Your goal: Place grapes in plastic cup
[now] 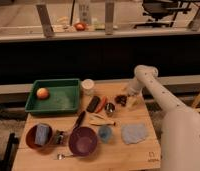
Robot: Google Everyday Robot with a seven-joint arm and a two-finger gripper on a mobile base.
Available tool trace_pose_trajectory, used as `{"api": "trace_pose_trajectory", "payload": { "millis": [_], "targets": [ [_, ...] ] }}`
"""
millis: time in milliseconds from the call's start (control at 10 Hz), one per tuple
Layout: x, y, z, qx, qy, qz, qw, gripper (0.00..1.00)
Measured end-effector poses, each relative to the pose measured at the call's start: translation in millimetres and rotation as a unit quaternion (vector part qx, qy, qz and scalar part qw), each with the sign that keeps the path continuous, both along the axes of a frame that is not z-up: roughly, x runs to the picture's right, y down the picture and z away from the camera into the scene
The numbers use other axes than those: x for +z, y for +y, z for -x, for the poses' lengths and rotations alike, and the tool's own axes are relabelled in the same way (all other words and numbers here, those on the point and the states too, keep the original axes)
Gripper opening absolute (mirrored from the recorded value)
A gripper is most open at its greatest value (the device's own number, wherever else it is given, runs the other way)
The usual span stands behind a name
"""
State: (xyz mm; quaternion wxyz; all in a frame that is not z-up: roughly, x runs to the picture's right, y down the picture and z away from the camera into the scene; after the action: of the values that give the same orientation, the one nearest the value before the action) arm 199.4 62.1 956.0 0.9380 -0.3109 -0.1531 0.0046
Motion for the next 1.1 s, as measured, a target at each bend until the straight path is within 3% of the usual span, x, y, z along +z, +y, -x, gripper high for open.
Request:
{"api": "trace_pose_trajectory", "payload": {
  "millis": [700, 800, 1100],
  "targets": [
    [-2.5, 7.2, -13.1, -0.003, 0.003, 0.010, 0.9999, 0.07],
    [-3.1, 7.1, -14.5, -0.001, 0.003, 0.010, 0.9999, 0.01],
    [-13.1, -1.5, -21.3, -0.006, 0.006, 0.002, 1.0000, 0.00]
  ]
}}
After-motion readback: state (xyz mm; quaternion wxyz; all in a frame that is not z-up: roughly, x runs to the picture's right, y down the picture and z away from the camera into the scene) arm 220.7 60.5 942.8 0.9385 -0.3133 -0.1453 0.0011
